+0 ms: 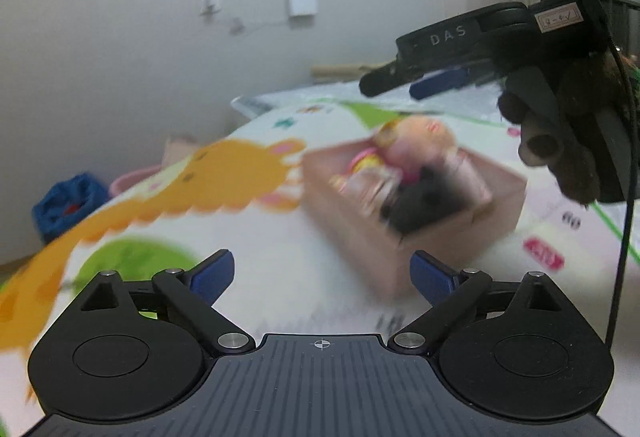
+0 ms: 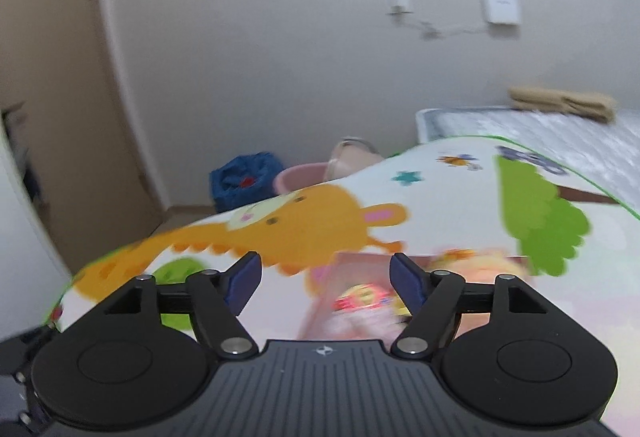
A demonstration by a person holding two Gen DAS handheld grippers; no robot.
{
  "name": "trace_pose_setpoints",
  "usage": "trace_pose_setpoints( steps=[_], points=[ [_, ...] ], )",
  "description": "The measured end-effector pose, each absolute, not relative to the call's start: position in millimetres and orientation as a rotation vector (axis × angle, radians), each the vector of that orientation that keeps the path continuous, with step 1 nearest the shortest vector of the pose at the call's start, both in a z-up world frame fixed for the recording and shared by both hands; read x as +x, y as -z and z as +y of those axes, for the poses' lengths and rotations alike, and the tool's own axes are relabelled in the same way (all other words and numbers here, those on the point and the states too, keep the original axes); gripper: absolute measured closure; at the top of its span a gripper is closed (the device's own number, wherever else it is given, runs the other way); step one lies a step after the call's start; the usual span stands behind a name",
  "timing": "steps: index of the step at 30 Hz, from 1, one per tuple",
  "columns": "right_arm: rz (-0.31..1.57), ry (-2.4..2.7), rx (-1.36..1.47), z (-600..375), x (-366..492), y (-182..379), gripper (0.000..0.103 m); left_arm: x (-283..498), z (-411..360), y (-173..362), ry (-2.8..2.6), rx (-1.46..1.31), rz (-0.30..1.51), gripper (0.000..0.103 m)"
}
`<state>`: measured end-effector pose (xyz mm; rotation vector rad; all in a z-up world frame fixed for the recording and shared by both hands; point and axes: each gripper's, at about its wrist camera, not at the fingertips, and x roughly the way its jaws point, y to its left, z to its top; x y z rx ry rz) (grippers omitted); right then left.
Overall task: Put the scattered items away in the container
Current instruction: 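Release the yellow toy and white cloth into the pink box with both grippers, then grasp the red plush figure with the right gripper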
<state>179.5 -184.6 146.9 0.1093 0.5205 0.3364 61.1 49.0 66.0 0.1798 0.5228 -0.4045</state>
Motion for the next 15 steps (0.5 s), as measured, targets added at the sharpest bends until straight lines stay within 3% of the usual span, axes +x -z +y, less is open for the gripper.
trace_pose_setpoints(
  steps=[15],
  points=[
    [0.513,-0.637,-0.254,-3,125,-112,0.029,-1,180,-43,0.131,0.151,0.583,0.005]
  ],
)
